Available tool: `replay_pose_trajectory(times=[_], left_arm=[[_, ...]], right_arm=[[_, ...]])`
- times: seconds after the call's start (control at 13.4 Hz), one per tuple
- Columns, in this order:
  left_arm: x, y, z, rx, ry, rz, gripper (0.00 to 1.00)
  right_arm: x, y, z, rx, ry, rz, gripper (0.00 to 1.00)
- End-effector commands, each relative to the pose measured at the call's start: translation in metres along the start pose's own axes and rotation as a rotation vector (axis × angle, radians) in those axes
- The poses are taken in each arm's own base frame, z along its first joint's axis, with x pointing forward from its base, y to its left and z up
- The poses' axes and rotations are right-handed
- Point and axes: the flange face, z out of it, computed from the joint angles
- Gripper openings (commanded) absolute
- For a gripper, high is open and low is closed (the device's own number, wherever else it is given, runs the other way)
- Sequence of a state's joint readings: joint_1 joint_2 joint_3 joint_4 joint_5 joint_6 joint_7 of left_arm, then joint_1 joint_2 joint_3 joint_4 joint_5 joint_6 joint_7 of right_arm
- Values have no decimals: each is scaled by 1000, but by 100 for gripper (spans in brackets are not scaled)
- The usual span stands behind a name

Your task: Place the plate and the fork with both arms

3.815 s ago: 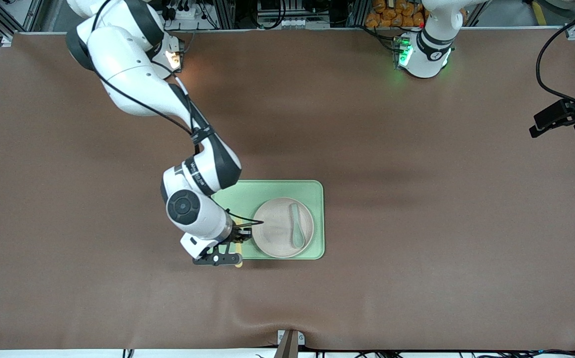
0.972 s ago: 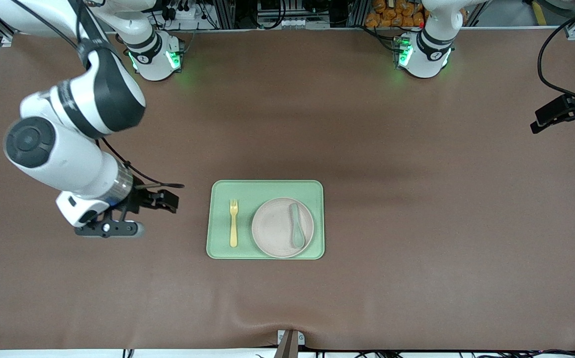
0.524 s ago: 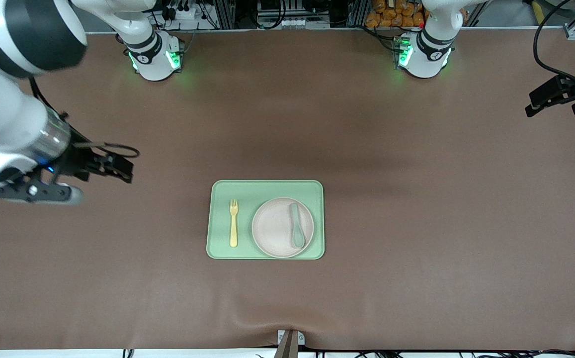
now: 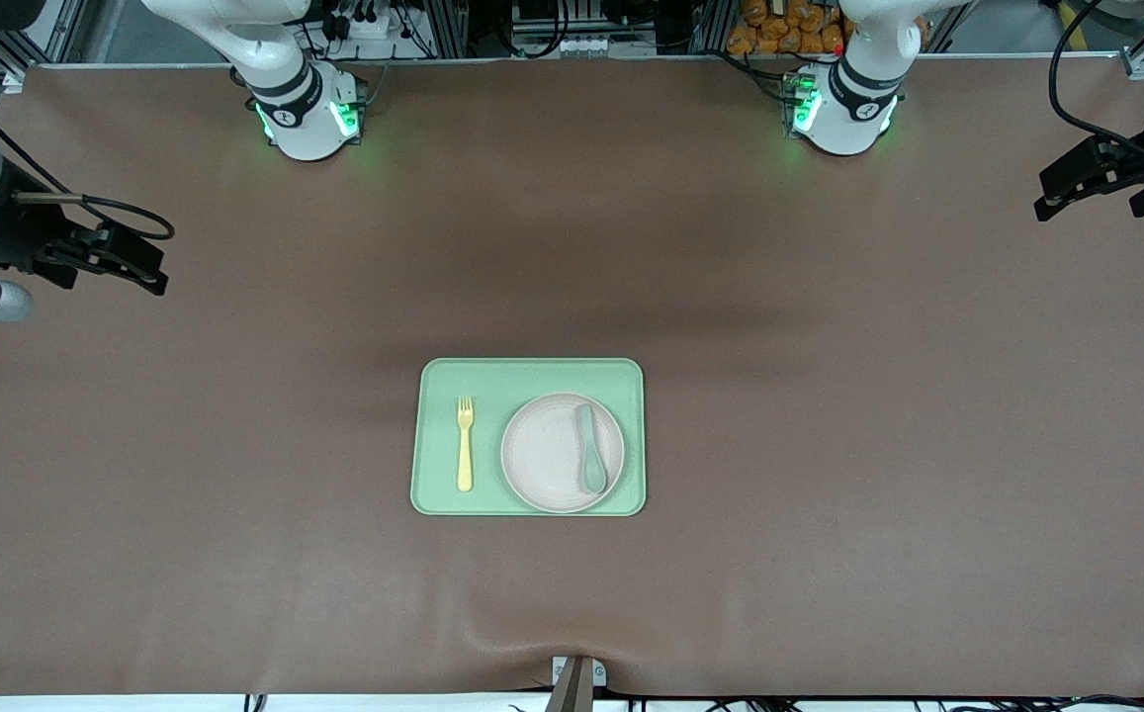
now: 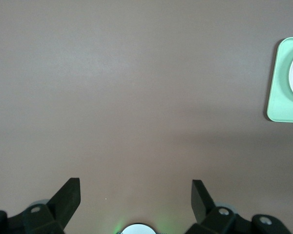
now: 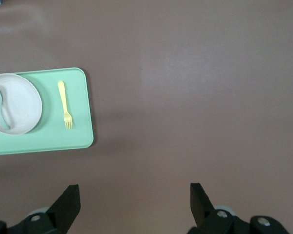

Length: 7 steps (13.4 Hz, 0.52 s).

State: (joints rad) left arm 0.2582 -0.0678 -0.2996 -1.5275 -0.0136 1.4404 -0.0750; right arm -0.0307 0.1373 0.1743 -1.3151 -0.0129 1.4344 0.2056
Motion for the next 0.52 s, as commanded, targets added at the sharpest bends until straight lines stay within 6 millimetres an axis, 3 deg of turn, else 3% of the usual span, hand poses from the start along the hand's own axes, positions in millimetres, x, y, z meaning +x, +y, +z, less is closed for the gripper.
replay_pose_trajectory(times=[0.0, 0.22, 0.45], left_arm=[[-2, 1, -3, 27, 20, 26, 100], [-1, 0, -3, 26, 22, 26, 100], [1, 3, -1, 25, 18, 32, 100]], right_arm=[[-46, 5, 3, -3, 32, -38, 100], [-50, 34, 11, -1, 28, -1, 100], [-48, 37, 10, 1, 41, -9, 100]])
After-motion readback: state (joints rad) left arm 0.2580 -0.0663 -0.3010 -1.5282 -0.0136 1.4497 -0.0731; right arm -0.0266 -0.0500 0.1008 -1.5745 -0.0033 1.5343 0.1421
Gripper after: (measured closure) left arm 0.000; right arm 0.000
